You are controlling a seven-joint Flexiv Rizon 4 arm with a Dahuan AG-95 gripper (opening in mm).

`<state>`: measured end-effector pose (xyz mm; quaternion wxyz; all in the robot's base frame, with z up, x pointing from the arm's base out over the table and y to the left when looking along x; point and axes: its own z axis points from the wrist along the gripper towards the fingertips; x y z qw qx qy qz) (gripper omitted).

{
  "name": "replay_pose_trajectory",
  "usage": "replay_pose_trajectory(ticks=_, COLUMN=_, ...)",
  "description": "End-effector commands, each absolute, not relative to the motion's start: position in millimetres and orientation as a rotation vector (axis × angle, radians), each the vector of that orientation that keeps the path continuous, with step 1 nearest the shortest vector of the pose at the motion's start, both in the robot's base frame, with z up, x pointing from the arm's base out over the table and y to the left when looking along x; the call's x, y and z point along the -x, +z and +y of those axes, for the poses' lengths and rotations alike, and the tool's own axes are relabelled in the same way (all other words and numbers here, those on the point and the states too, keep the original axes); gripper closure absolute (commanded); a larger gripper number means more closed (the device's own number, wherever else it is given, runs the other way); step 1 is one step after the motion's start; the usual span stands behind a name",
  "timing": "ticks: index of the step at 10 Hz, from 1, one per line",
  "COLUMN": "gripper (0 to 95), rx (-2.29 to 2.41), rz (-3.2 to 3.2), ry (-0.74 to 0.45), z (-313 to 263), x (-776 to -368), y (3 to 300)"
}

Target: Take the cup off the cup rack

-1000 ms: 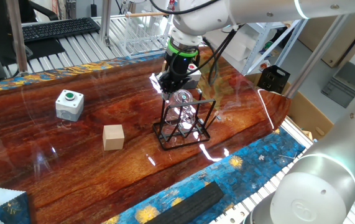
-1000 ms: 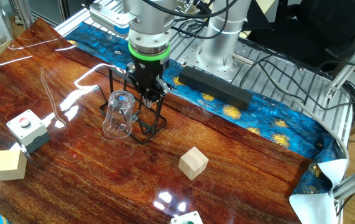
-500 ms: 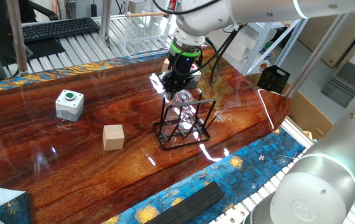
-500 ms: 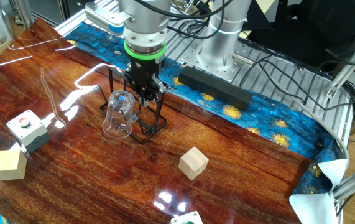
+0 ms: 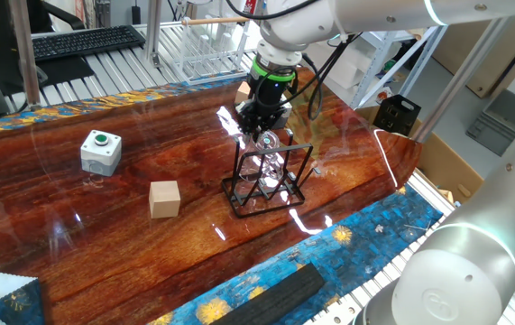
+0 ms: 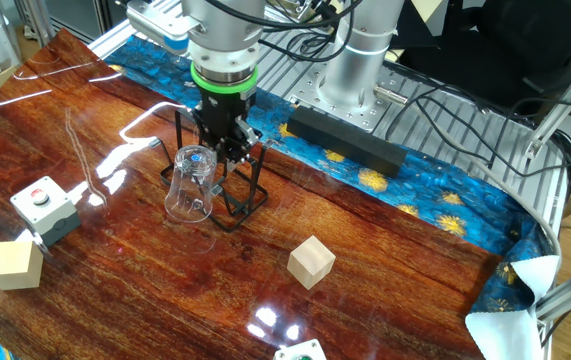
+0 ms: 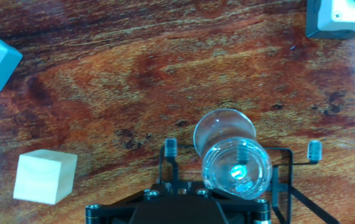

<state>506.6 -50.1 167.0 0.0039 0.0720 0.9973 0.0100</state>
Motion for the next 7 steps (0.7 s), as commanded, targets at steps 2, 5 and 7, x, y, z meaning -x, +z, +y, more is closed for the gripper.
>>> replay_pose_trajectory(ticks=2, gripper=0.0, rx=-0.215, rz=3.125, ry=0.018, z=-58.4, x=-511.0, y=167.5)
replay_pose_trajectory(ticks=5, gripper=0.0, rx=-0.198, rz=3.121, ry=-0.066, z=-64.6, x=-515.6, y=168.9)
replay_pose_trajectory(ticks=7, gripper=0.0, rx=-0.182, rz=3.124, ry=-0.044, z=-66.8, x=-517.1, y=169.2)
